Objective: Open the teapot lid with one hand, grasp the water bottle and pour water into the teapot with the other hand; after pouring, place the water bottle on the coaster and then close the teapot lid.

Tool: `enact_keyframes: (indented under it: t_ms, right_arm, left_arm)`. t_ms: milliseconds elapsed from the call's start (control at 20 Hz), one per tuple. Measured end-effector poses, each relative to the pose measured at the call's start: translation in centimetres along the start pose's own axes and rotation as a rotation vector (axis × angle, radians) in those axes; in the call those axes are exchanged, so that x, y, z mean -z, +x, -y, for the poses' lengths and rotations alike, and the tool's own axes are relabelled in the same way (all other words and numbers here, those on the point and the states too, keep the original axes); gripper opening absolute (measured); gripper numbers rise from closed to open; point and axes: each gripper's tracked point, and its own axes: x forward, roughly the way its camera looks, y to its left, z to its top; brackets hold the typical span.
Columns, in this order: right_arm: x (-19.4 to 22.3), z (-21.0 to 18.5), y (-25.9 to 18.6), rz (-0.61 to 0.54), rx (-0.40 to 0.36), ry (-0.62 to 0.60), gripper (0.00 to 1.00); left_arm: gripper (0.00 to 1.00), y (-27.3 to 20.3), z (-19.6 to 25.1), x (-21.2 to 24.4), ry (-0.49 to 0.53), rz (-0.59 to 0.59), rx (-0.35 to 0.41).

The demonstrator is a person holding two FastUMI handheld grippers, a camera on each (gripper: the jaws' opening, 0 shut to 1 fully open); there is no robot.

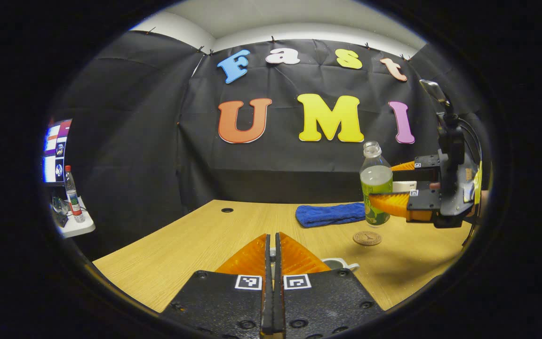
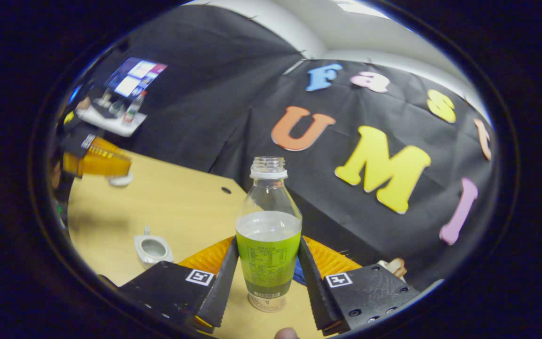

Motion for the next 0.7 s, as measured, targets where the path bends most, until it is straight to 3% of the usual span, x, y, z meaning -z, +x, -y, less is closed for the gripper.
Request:
enact_keyframes:
  t_ms: [200,350,450,700]
  right_arm:
    - [3.4,3.6,1.8,-0.045,0.066,0.304,0.71]
    - [7.7,4.8,3.1,-0.1,0.095,0.435,0.73]
    - [9.5,5.2,4.2,-0.123,0.111,0.483,0.73]
    - [11.5,5.0,5.1,-0.152,0.123,0.464,0.72]
  left_arm:
    - [0.02,-0.3,1.1,-0.7,-0.004,0.013,0.02]
    - [0.03,-0.3,1.1,-0.7,0.005,0.012,0.017]
    - [0.02,-0.2,1.0,-0.5,0.0,0.005,0.02]
    - [0.03,0.1,0.7,0.0,0.007,-0.004,0.014]
